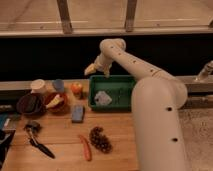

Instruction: Place apple in tray

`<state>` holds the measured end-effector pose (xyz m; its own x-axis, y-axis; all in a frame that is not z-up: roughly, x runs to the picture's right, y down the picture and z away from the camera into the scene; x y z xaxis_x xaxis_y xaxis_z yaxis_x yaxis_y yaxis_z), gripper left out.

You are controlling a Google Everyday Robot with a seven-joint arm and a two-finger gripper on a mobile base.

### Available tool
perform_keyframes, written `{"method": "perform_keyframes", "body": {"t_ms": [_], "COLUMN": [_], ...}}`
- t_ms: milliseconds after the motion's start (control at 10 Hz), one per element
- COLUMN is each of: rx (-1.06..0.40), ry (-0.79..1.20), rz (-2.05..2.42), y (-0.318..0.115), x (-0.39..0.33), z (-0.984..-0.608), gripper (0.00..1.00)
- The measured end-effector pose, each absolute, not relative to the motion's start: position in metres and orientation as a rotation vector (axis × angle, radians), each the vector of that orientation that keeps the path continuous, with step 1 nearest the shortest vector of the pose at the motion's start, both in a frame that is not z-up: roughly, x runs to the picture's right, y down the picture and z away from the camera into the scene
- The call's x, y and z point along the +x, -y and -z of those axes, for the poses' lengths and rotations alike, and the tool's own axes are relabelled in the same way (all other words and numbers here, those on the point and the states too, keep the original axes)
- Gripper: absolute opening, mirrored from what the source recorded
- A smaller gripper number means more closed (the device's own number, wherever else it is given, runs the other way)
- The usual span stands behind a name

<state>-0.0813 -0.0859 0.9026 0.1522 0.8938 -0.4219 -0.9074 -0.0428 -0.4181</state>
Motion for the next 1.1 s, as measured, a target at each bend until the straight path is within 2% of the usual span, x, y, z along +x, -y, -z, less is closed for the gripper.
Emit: {"method": "perform_keyframes", "body": {"t_ms": [200, 600, 1100], "rx": [-0.734, -0.726, -0.744], "ry": [-0.012, -0.029, -0.094], "rz": [-1.371, -1.379, -1.373], "y": [0.077, 0.076, 0.052], "x": [-0.118, -0.112, -0.088], "z": [-0.898, -0.899, -0.907], "gripper": [0.8, 0.8, 0.8]}}
